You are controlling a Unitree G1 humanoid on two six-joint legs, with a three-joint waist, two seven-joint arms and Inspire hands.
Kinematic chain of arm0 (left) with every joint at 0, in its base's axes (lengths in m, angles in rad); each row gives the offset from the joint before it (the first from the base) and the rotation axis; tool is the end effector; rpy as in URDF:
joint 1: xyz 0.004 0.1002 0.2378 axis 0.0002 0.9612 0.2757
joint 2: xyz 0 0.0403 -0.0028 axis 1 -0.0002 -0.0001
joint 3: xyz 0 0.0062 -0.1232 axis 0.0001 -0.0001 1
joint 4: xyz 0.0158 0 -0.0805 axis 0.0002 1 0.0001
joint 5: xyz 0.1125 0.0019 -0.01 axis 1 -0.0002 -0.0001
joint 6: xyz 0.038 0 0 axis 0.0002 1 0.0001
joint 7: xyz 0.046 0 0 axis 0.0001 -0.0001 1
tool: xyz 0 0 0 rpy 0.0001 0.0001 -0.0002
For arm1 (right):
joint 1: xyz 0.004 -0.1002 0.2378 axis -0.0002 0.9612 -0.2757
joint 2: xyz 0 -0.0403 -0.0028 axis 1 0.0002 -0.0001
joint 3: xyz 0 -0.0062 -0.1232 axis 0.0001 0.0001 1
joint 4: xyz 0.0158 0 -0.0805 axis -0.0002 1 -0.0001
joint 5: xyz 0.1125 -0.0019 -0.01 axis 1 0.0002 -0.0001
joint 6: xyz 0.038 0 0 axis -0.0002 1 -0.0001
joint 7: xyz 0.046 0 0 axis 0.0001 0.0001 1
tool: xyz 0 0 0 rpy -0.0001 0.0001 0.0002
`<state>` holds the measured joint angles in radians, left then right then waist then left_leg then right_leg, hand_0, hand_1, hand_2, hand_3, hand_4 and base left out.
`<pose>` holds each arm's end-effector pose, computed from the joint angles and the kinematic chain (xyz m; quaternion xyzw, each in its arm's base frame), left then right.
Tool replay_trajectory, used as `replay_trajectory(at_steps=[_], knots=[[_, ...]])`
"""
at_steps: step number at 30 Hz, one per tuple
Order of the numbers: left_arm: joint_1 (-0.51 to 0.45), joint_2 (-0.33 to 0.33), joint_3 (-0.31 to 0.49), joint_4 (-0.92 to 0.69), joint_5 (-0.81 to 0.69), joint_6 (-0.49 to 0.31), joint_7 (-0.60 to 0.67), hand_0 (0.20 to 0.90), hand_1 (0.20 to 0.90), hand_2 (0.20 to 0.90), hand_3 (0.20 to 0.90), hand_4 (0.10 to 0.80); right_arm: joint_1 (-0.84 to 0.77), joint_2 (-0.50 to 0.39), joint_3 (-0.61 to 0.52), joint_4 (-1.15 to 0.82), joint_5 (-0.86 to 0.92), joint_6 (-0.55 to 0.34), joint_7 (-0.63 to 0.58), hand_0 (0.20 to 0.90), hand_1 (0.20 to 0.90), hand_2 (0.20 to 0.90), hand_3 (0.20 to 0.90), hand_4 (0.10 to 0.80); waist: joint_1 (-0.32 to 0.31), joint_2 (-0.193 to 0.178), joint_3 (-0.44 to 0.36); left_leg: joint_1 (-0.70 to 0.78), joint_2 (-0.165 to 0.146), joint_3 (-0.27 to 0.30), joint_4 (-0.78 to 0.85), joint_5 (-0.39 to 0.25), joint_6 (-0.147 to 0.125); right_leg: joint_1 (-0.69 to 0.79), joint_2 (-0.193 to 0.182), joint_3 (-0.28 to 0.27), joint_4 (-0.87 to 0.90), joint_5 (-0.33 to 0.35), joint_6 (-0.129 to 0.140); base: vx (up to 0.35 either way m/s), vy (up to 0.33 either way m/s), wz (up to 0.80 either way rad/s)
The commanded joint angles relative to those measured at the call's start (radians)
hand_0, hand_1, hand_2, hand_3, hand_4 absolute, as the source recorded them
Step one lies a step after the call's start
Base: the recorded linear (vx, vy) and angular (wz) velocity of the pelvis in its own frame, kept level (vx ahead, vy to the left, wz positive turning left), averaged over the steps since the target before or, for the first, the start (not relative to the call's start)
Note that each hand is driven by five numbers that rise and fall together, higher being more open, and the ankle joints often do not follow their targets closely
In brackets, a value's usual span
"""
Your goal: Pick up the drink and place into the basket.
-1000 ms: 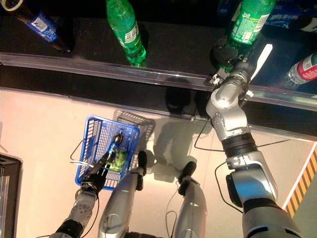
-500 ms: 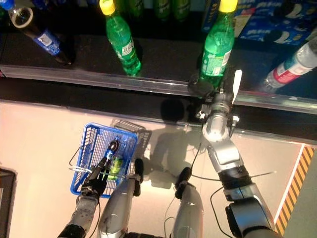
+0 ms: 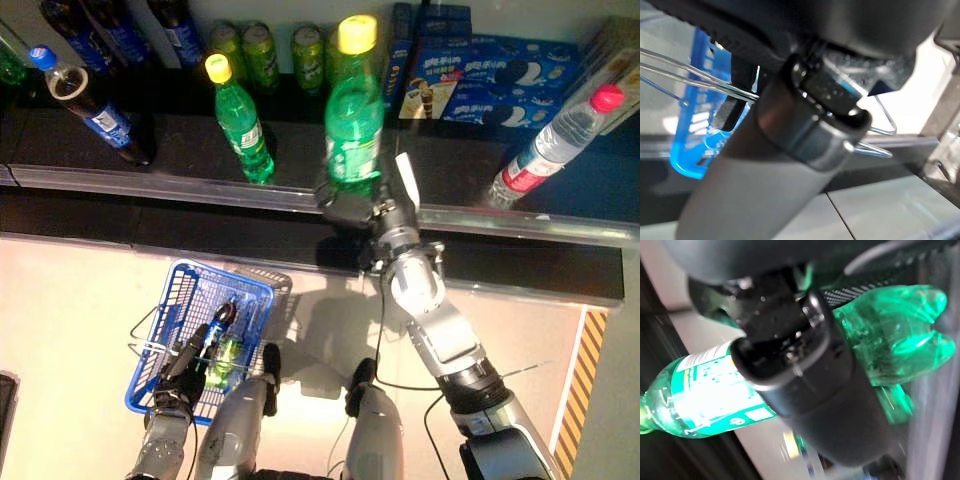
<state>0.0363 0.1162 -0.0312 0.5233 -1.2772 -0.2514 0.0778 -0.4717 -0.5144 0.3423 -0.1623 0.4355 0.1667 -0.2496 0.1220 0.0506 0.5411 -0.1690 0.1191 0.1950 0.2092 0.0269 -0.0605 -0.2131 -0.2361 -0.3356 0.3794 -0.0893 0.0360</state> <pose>0.1740 0.1912 -0.0745 -0.4945 0.1362 0.2640 0.8169 0.2780 -0.1444 0.1474 -0.0689 -0.1461 0.1125 0.9804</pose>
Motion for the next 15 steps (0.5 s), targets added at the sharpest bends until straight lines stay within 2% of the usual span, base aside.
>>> replay_trajectory(at_steps=[1,7,15], knots=[[0.032,0.144,0.025,-0.313,0.127,-0.228,-0.115,0.3,0.3,0.3,0.2,0.1,-0.091,0.008,0.002,-0.237,0.022,-0.084,0.065,0.3,0.3,0.3,0.2,0.1,0.026,0.008,-0.127,-0.001,0.04,-0.029,0.095,0.05,-0.061,0.129,-0.005,-0.031,-0.045,-0.033,-0.005,0.018,0.025,0.18],[0.055,0.162,-0.002,-0.457,0.121,-0.186,-0.196,0.3,0.3,0.3,0.2,0.1,-0.118,0.064,0.112,-0.215,0.041,-0.043,0.041,0.3,0.3,0.3,0.2,0.1,0.095,0.013,-0.14,0.003,0.013,-0.083,0.077,0.055,-0.06,0.18,-0.011,-0.082,-0.087,-0.025,-0.002,0.007,0.011,0.28],[0.075,0.197,-0.047,-0.631,0.109,-0.132,-0.248,0.3,0.3,0.3,0.2,0.1,-0.151,0.101,0.187,-0.192,0.043,-0.017,-0.032,0.3,0.3,0.3,0.2,0.1,0.159,0.016,-0.132,-0.011,-0.018,-0.139,0.083,0.054,-0.055,0.212,-0.013,-0.128,-0.108,-0.016,0.003,-0.015,-0.006,0.24]])
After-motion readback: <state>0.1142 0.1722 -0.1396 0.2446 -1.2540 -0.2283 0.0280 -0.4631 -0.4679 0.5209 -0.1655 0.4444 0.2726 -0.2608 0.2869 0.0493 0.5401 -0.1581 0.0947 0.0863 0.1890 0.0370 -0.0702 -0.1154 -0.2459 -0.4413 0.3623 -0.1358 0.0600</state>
